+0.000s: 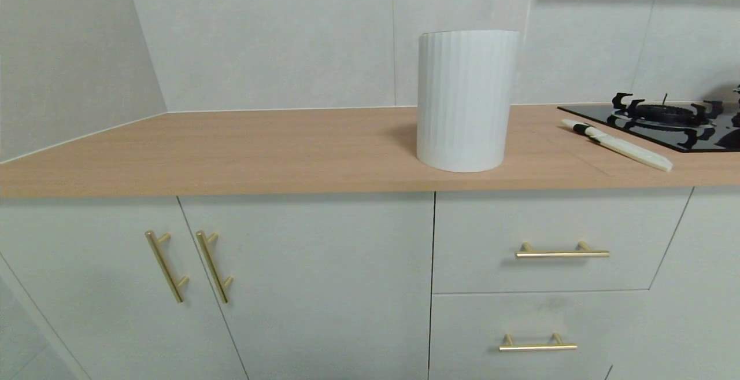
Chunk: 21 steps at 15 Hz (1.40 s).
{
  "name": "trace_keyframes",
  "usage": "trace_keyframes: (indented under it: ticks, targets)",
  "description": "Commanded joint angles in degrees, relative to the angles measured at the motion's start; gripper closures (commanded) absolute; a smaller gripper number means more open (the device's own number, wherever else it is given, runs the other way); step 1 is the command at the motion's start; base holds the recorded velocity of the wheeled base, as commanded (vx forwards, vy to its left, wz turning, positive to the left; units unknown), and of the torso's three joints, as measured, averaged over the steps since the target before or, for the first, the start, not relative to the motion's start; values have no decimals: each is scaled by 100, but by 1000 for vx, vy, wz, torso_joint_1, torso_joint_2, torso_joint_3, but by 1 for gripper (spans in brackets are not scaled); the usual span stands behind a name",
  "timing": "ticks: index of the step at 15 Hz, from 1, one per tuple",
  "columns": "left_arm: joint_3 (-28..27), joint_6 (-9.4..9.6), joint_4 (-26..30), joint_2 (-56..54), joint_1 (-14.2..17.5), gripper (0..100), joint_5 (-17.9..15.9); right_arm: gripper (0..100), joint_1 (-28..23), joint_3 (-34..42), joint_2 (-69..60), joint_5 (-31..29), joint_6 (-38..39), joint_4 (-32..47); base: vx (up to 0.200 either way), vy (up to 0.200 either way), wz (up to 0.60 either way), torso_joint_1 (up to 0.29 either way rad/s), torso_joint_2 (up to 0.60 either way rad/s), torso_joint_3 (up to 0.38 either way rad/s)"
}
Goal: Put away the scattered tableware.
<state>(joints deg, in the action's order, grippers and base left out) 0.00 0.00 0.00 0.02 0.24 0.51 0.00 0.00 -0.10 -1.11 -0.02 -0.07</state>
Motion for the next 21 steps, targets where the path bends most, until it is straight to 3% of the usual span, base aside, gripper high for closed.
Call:
trace_keyframes:
  ticks: [1, 9, 19, 21]
  targets:
    - [0, 0, 9, -2, 2, 0, 2, 0, 0, 0, 10, 5, 2, -1, 0, 0, 0, 0, 0, 0]
    - [0, 44, 0, -2, 2, 0, 2, 0, 0, 0, 10, -3, 2, -1, 0, 0, 0, 0, 0, 0]
    - [0, 18, 0, -2, 2, 0, 2, 0, 0, 0, 10, -3, 2, -1, 0, -200, 0, 1, 2, 2]
    - [0, 9, 0, -2, 2, 0, 2, 0, 0, 0, 10, 5, 2, -1, 0, 0, 0, 0, 0, 0]
